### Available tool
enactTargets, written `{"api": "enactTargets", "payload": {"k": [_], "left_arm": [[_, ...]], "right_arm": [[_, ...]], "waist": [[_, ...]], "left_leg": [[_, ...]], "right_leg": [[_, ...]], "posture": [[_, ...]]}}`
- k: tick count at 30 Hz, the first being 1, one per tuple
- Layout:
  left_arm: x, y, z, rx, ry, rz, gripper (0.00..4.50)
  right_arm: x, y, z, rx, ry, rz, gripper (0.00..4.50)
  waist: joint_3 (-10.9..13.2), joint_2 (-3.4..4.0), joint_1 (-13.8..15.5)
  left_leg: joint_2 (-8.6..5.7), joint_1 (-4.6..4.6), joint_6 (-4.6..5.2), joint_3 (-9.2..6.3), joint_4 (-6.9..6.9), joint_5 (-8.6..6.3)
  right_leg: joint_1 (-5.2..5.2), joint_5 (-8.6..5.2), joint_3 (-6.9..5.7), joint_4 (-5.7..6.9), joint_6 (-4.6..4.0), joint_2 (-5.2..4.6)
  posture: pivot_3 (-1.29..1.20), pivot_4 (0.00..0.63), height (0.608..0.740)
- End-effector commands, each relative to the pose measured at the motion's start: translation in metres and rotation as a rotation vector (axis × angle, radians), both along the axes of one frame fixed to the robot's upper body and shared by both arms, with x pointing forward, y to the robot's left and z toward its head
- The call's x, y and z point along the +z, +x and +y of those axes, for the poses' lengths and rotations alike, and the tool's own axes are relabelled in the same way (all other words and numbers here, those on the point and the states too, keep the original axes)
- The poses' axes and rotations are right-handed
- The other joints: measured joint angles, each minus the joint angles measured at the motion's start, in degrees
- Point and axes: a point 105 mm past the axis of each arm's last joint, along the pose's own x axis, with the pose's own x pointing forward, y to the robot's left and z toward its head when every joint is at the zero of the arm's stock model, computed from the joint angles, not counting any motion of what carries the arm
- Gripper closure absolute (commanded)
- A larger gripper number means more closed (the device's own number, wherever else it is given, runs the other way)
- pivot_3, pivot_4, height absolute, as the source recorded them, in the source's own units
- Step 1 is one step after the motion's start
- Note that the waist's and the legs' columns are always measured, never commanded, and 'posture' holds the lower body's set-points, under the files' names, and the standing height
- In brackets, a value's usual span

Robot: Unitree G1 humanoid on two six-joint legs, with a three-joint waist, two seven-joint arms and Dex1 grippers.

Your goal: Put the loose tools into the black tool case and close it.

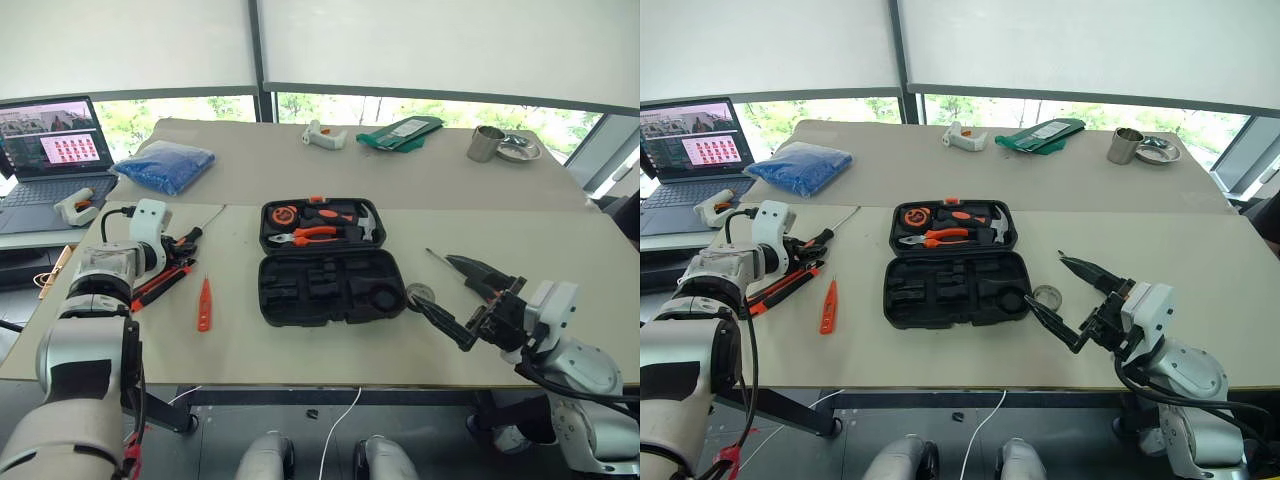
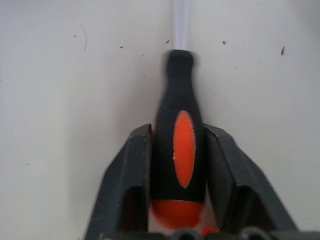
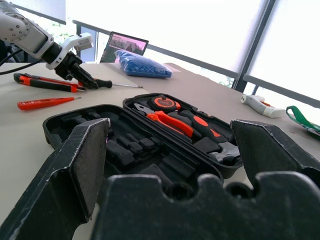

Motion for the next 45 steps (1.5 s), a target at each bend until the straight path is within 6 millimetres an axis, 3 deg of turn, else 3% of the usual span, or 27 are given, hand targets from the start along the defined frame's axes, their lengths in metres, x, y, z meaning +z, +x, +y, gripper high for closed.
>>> {"api": "enactTargets", "payload": {"k": [1, 4, 7, 12, 17, 19, 25, 31, 45], "left_arm": [[0.025, 0.007, 0.000, -0.014, -0.006, -0.171, 3.62], [0.055, 0.007, -0.010, -0.139, -0.012, -0.352, 3.62], [0.072, -0.002, -0.046, -0.471, 0.125, -0.430, 3.62], [0.071, -0.022, -0.118, -0.962, 0.262, -0.443, 3.62], [0.049, -0.025, -0.167, -1.136, 0.384, -0.415, 3.62], [0.042, -0.026, -0.177, -1.173, 0.423, -0.399, 3.62], [0.021, -0.026, -0.188, -1.215, 0.520, -0.350, 3.62], [0.017, -0.017, -0.178, -1.136, 0.572, -0.309, 3.62], [0.005, -0.023, -0.161, -1.155, 0.613, -0.222, 3.62]], "right_arm": [[0.013, -0.003, -0.001, 0.008, -0.012, -0.048, 0.00], [0.013, -0.003, -0.002, 0.009, -0.031, -0.055, 0.00], [0.017, -0.001, -0.011, -0.001, -0.060, -0.076, 0.00], [0.022, 0.008, -0.028, 0.018, -0.102, -0.043, 0.00], [0.016, 0.017, -0.042, 0.056, -0.206, 0.004, 0.00], [0.018, 0.020, -0.046, 0.058, -0.222, 0.010, 0.00], [0.019, 0.022, -0.045, 0.064, -0.239, 0.001, 0.00], [0.015, 0.016, -0.043, 0.057, -0.228, 0.006, 0.00], [0.010, 0.014, -0.044, 0.055, -0.220, 0.029, 0.00]], "waist": [[0.0, -0.01, 0.0], [0.1, -0.12, 0.0], [0.1, -0.12, 0.1], [0.1, -0.12, 0.6], [0.1, -0.12, 0.6], [0.1, -0.13, 0.4], [0.1, -0.13, -0.1], [0.1, -0.13, 0.1], [0.1, -0.13, -0.1]], "left_leg": [[0.00, -0.01, 0.00, 0.00, 0.00, 0.00], [0.01, -0.04, 0.00, 0.00, 0.01, 0.00], [0.00, -0.08, 0.02, 0.04, 0.03, -0.01], [-0.04, -0.15, 0.13, 0.14, 0.13, -0.05], [-0.05, -0.20, 0.23, 0.16, 0.23, -0.06], [-0.05, -0.21, 0.24, 0.17, 0.23, -0.06], [-0.03, -0.20, 0.24, 0.18, 0.22, -0.06], [-0.04, -0.22, 0.29, 0.17, 0.29, -0.08], [-0.01, -0.19, 0.33, 0.18, 0.35, -0.02]], "right_leg": [[-0.01, 0.01, 0.00, 0.00, -0.02, 0.00], [-0.04, 0.18, -0.01, 0.01, -0.29, 0.00], [-0.04, 0.22, -0.01, -0.02, -0.35, -0.01], [-0.03, 0.27, -0.01, -0.08, -0.34, -0.06], [-0.03, 0.29, 0.01, -0.08, -0.31, -0.04], [-0.04, 0.29, 0.02, -0.07, -0.30, -0.03], [-0.07, 0.30, 0.04, -0.01, -0.28, -0.02], [-0.04, 0.35, 0.05, -0.05, -0.19, -0.05], [-0.04, 0.39, 0.11, -0.01, -0.13, -0.05]], "posture": [[0.00, 0.150, 0.740], [0.00, 0.150, 0.740], [0.00, 0.150, 0.740], [0.00, 0.150, 0.740], [0.00, 0.150, 0.740], [0.00, 0.150, 0.740], [0.00, 0.150, 0.740], [0.00, 0.150, 0.740], [0.00, 0.150, 0.740]]}}
